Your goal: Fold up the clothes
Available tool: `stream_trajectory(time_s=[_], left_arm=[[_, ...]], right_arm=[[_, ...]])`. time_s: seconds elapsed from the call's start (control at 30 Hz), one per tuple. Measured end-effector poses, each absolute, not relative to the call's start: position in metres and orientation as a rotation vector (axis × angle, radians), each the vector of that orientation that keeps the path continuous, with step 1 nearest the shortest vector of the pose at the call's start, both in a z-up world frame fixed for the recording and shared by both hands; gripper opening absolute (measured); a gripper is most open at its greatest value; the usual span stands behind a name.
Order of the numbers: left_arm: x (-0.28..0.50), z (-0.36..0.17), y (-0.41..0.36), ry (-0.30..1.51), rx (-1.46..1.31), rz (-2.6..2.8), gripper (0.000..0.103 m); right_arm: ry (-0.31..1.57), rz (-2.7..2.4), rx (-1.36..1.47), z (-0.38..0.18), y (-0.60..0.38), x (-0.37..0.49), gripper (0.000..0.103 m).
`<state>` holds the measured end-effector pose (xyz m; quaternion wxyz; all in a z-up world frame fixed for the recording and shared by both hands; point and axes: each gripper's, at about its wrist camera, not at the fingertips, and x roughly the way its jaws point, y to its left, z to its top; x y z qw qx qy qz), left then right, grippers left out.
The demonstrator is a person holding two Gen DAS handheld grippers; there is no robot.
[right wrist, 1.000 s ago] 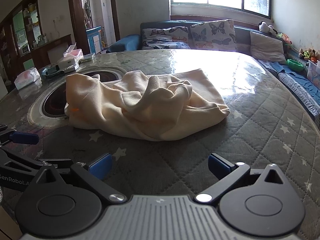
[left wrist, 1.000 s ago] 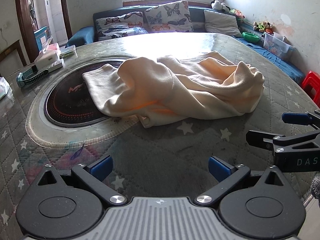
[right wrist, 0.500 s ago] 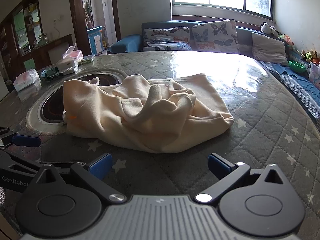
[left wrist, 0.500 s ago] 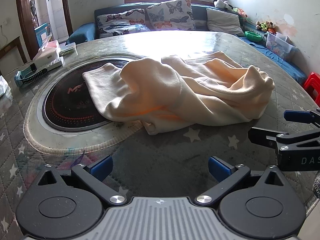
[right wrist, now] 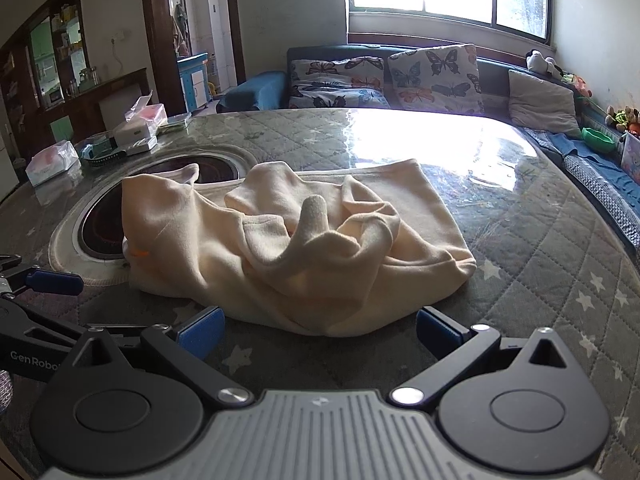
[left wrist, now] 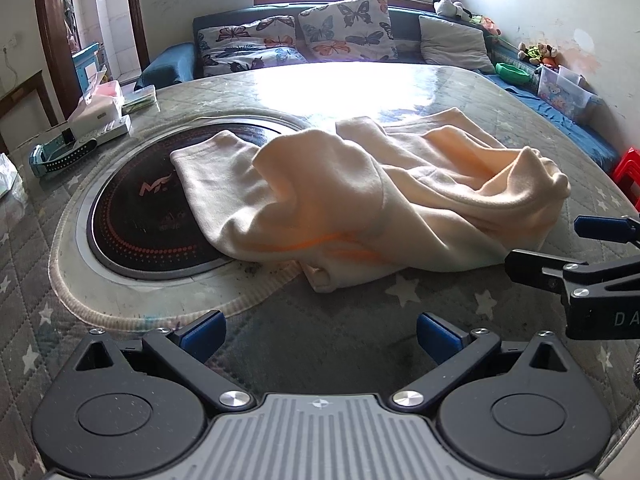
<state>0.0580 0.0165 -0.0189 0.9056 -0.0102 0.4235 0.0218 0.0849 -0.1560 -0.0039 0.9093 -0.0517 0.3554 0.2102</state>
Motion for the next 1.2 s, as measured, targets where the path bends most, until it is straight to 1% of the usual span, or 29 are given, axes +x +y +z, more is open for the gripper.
stream_trajectory(time_s=[0.63, 0.97, 1.13, 1.2], left_arm=[[0.078, 0.004, 0.035, 0.832, -0.028, 0.064, 0.103], [0.089, 0.029, 0.052, 0.783, -0.066, 0.097, 0.103], [0.106, 0.041, 0.065, 0.763, -0.109, 0.148, 0.103], [0.114, 0.043, 0.070, 0.767, -0.131, 0.176, 0.103]], right_arm=[[0.683, 0.482, -0.124, 0.018, -0.143, 0.108, 0.103], [0.641, 0.500, -0.124, 0.034, -0.141, 0.129, 0.102], [0.639, 0.495, -0.126, 0.036, -0.140, 0.150, 0.097], [0.652, 0.490, -0.119, 0.033, -0.141, 0.160, 0.090]])
